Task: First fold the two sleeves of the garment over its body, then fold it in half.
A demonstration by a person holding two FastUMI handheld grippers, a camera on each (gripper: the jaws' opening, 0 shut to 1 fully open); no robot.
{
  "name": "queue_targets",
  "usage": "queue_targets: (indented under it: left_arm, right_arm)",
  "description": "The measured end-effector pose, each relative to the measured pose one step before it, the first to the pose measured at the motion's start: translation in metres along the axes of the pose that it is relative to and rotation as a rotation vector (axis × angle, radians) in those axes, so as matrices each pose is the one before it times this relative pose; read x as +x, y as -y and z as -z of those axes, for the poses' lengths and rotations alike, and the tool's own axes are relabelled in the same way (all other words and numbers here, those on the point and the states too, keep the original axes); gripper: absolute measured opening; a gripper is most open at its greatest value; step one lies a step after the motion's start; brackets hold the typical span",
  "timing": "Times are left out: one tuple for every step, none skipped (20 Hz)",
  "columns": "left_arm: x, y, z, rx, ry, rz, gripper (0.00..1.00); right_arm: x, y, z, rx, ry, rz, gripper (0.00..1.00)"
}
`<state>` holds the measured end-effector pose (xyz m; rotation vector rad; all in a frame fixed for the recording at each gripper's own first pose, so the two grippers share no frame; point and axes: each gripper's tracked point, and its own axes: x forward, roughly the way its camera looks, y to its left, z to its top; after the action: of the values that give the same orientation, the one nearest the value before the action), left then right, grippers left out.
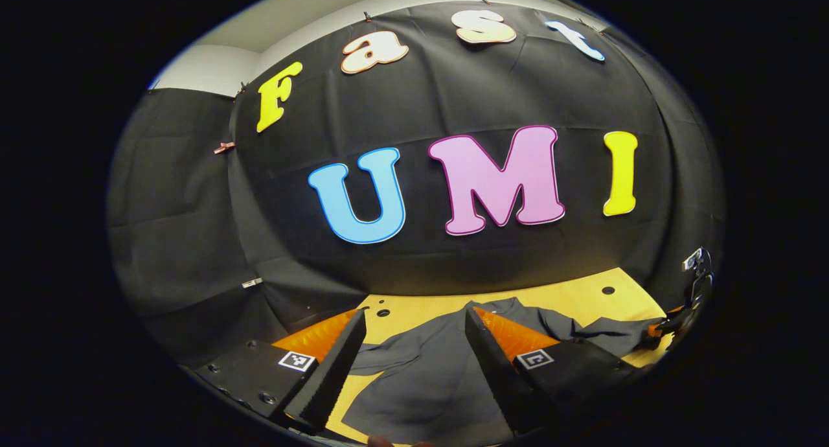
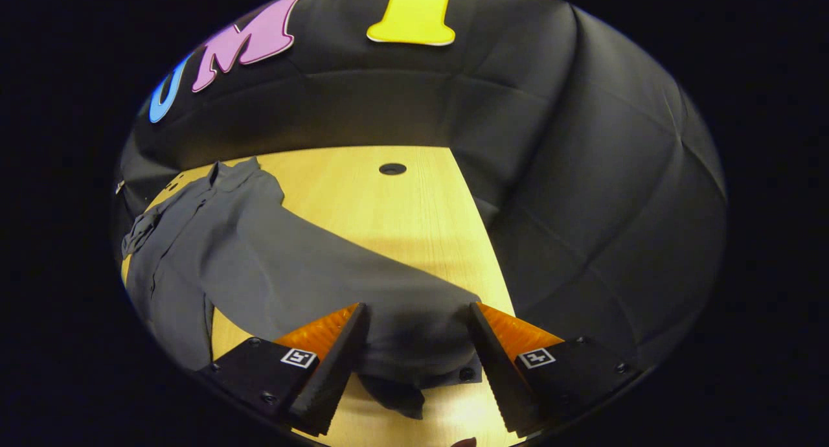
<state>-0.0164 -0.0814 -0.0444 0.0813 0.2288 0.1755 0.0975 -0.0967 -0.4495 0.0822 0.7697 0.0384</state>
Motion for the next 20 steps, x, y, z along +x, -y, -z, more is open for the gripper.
queue_targets:
  left_arm:
    - [-0.00095, -0.00295, 0.00132, 0.00362, -0.0039, -0.00773, 0.97]
    - [-0.00128, -0.00142, 0.00023, 0.00146, -0.00235, -0.00547, 0.97]
    - [-0.00201, -0.00207, 0.00069, -0.0002, -0.00317, -0.00197, 0.97]
    - [-0.00176, -0.00209, -0.0024, -0.00664, 0.00605, 0.00155, 0.97]
    - [-0.00005, -0.00163, 0.00009, -0.00773, 0.00139, 0.00108, 0.97]
    - [0.00021, -0.00307, 0.00014, -0.0066, -0.00032, -0.00133, 0.97]
    - [-0.00015, -0.00436, 0.00251, -0.00684, -0.00189, 0.00023, 0.97]
    - [0.00164, -0.00432, 0.00103, -0.00541, 0.00066, 0.00062, 0.97]
    - [0.00175, -0.00579, 0.0035, -0.00553, 0.00186, 0.00083, 0.97]
    - [0.00211, -0.006, 0.00201, -0.00655, 0.00215, 0.00368, 0.97]
    - [0.00327, -0.00656, 0.00474, -0.00874, 0.00159, 0.00677, 0.97]
    - [0.00339, -0.00783, 0.00214, -0.00754, 0.00081, 0.00828, 0.97]
    - [0.00404, -0.00984, 0.00287, -0.00492, 0.00735, 0.00742, 0.97]
    - [0.00541, -0.01166, 0.00038, -0.00247, 0.00765, 0.00622, 0.97]
    - [0.00547, -0.0125, 0.00293, -0.00638, 0.00875, 0.0087, 0.97]
    - [0.00577, -0.01022, 0.0033, -0.01446, 0.00165, 0.01811, 0.97]
    - [0.00583, -0.01008, 0.00474, -0.01472, -0.0007, 0.01861, 0.97]
    - [0.0076, -0.01427, 0.00391, -0.0156, 0.00445, 0.02448, 0.97]
    - [0.00642, -0.00948, 0.00127, -0.00672, 0.00688, 0.02262, 0.97]
    - [0.00621, -0.00792, 0.00369, -0.00019, 0.00392, 0.02519, 0.97]
  right_arm:
    - [0.00387, 0.0007, 0.00451, 0.00784, -0.01128, -0.0006, 0.96]
    - [0.00293, 0.00018, 0.00161, 0.00419, -0.0059, -0.00242, 0.96]
    - [0.00267, 0.00155, 0.00317, -0.00426, -0.0047, 0.00318, 0.96]
    - [0.00466, -0.00241, 0.00539, -0.02865, -0.01226, 0.00651, 0.96]
    - [-0.00152, -0.00253, 0.0033, -0.00481, -0.00788, -0.01375, 0.96]
    - [0.00143, -0.00435, -0.0023, 0.02639, -0.00094, -0.02202, 0.97]
    - [0.00036, -0.0041, 0.00343, 0.03264, -0.0143, -0.01551, 0.85]
    - [0.00568, -0.0043, -0.00012, 0.00014, -0.01341, -0.0203, 0.71]
    - [-0.00085, 0.00182, -0.00327, 0.0226, 0.00099, 0.01405, 0.39]
    - [0.00275, -0.0002, 0.00007, 0.03414, -0.02719, 0.0034, 0.08]
    - [-0.00427, -0.00335, -0.00061, 0.04925, -0.00618, -0.00789, 0.07]
    - [-0.00644, -0.00706, -0.00576, 0.05205, 0.01066, -0.01315, 0.07]
    - [-0.00833, -0.00178, -0.0073, 0.02453, 0.02855, 0.00807, 0.07]
    - [-0.01073, -0.00309, -0.00662, 0.00409, 0.03032, 0.0119, 0.07]
    - [-0.01473, -0.00482, -0.00725, 0.00121, 0.03341, 0.0081, 0.07]
    - [-0.01639, -0.00693, -0.0096, -0.00027, 0.03533, 0.00546, 0.07]
    - [-0.0151, -0.00798, -0.009, -0.0009, 0.03227, 0.00757, 0.07]
    - [-0.02242, -0.01068, -0.01268, 0.00096, 0.04287, 0.01338, 0.07]
    - [-0.01408, -0.00955, -0.01124, 0.00086, 0.03459, 0.01025, 0.07]
    - [-0.01417, -0.00884, -0.01012, -0.00292, 0.03055, 0.01058, 0.07]
